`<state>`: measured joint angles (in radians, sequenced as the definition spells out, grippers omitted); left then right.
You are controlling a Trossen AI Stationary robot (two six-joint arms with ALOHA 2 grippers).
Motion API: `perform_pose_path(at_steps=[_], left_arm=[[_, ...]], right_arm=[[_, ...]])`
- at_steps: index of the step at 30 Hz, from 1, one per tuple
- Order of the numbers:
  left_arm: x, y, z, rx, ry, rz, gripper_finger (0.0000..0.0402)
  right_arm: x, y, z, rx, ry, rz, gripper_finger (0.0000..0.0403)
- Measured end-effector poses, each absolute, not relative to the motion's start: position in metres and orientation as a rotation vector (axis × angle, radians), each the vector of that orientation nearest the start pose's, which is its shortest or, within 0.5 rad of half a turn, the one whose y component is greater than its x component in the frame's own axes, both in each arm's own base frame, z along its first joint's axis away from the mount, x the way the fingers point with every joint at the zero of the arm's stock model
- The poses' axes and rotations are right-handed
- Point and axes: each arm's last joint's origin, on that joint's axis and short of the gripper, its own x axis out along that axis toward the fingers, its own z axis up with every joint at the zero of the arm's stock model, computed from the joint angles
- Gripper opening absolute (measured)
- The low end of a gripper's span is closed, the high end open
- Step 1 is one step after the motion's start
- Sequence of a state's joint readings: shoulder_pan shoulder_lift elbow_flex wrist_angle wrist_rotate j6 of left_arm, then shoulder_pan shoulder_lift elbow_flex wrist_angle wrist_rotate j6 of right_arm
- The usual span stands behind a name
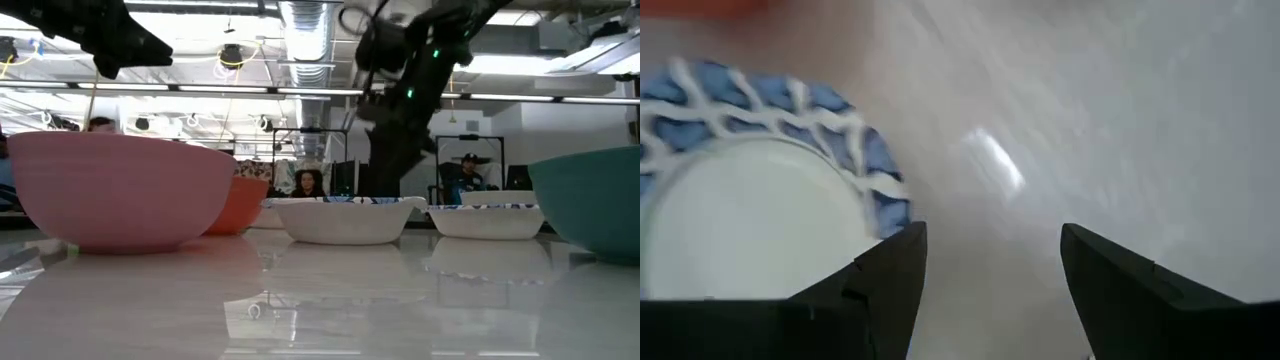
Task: Nest bowls inside each other
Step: Stack the middle left white pattern bowl on top of the top white pattern bowl
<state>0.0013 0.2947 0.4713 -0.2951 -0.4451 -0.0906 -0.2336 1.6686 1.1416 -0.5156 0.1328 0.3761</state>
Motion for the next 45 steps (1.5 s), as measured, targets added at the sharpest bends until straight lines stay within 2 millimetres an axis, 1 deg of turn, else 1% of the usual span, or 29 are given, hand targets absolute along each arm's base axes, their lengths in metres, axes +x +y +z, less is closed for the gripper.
perform_pose_path(at_steps=[5, 9, 11, 13, 16, 20, 22, 25, 30, 34, 39, 45], left_arm=[[0.091, 0.013, 0.269, -0.059, 0.119, 0.451, 0.0126], [0.091, 0.013, 0.268, -0.059, 0.127, 0.452, 0.0126], [0.091, 0.013, 0.268, -0.059, 0.127, 0.452, 0.0126], [0.091, 0.013, 0.268, -0.059, 0.127, 0.452, 0.0126], [0.091, 0.013, 0.268, -0.06, 0.127, 0.451, 0.0126], [0.091, 0.013, 0.267, -0.093, 0.128, 0.454, 0.0126], [0.091, 0.013, 0.266, -0.103, 0.138, 0.455, 0.0126], [0.09, 0.013, 0.264, -0.107, 0.158, 0.457, 0.0126], [0.09, 0.013, 0.263, -0.118, 0.164, 0.459, 0.0126], [0.09, 0.013, 0.263, -0.118, 0.164, 0.459, 0.0126], [0.09, 0.013, 0.263, -0.122, 0.166, 0.46, 0.0126], [0.09, 0.013, 0.262, -0.129, 0.169, 0.462, 0.0126]], right_arm=[[0.334, -0.09, 0.19, 0.442, 1.02, -0.468, 0.0255], [0.339, -0.091, 0.181, 0.466, 1.029, -0.425, 0.0255], [0.339, -0.091, 0.18, 0.466, 1.034, -0.424, 0.0255], [0.339, -0.092, 0.181, 0.465, 1.031, -0.424, 0.0255], [0.337, -0.093, 0.189, 0.466, 1.004, -0.426, 0.0255], [0.333, -0.092, 0.207, 0.433, 0.94, -0.402, 0.0255], [0.332, -0.088, 0.216, 0.407, 0.909, -0.379, 0.0255], [0.332, -0.08, 0.224, 0.357, 0.889, -0.327, 0.0255], [0.338, -0.067, 0.222, 0.313, 0.887, -0.261, 0.0255], [0.342, -0.063, 0.216, 0.305, 0.897, -0.247, 0.0255], [0.346, -0.065, 0.213, 0.282, 0.883, -0.24, 0.0255], [0.349, -0.072, 0.196, 0.292, 0.935, -0.261, 0.0255]])
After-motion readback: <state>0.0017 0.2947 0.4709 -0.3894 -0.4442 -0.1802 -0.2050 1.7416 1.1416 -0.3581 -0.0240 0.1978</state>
